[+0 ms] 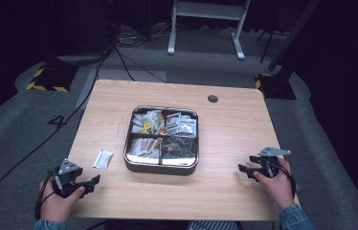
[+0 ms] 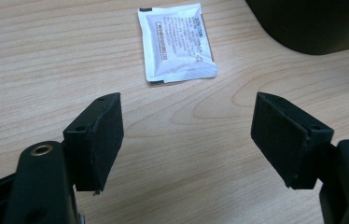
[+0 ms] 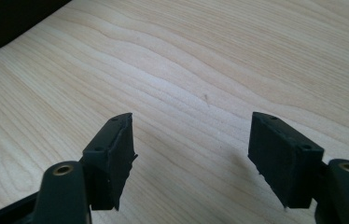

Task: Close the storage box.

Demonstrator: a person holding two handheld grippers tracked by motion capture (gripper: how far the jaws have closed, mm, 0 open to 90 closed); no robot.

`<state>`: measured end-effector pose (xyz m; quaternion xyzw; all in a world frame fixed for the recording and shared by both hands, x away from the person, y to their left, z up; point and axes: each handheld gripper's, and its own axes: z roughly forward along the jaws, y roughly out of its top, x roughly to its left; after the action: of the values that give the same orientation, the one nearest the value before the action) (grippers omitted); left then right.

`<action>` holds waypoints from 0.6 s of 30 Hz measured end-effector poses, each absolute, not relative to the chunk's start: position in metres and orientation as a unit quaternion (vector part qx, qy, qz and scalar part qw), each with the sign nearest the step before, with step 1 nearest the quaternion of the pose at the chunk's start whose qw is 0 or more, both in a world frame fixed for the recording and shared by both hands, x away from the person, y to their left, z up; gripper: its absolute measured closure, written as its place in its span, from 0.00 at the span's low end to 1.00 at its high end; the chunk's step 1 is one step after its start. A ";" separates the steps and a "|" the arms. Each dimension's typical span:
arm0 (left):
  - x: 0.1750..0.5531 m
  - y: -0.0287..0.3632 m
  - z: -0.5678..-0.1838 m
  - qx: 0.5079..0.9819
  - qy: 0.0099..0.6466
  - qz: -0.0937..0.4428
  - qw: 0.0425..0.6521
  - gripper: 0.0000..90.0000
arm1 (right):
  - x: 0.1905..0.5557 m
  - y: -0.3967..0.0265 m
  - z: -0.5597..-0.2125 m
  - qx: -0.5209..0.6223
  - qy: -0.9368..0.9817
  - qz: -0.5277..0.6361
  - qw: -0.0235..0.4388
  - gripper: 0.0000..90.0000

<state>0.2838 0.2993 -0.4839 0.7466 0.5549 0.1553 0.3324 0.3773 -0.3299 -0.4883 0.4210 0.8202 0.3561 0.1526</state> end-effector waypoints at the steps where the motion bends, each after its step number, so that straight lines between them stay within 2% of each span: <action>1: 0.284 0.300 -0.484 0.748 0.554 0.156 0.330 0.29 | 0.377 -0.330 -0.489 0.421 0.820 0.357 0.153 0.36; 12: 0.286 0.298 -0.487 0.752 0.552 0.153 0.326 0.28 | 0.375 -0.327 -0.498 0.412 0.824 0.354 0.159 0.31; 14: 0.286 0.297 -0.487 0.753 0.551 0.153 0.325 0.28 | 0.375 -0.327 -0.499 0.407 0.826 0.354 0.164 0.26; 16: 0.286 0.297 -0.487 0.753 0.550 0.154 0.326 0.28 | 0.375 -0.324 -0.504 0.403 0.826 0.352 0.178 0.11; 18: 0.286 0.297 -0.487 0.753 0.550 0.155 0.326 0.28 | 0.376 -0.323 -0.505 0.404 0.825 0.354 0.177 0.09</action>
<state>0.2862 0.2971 -0.4868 0.7528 0.5504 0.1549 0.3260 0.3762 -0.3229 -0.5053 0.4038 0.8249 0.3541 0.1765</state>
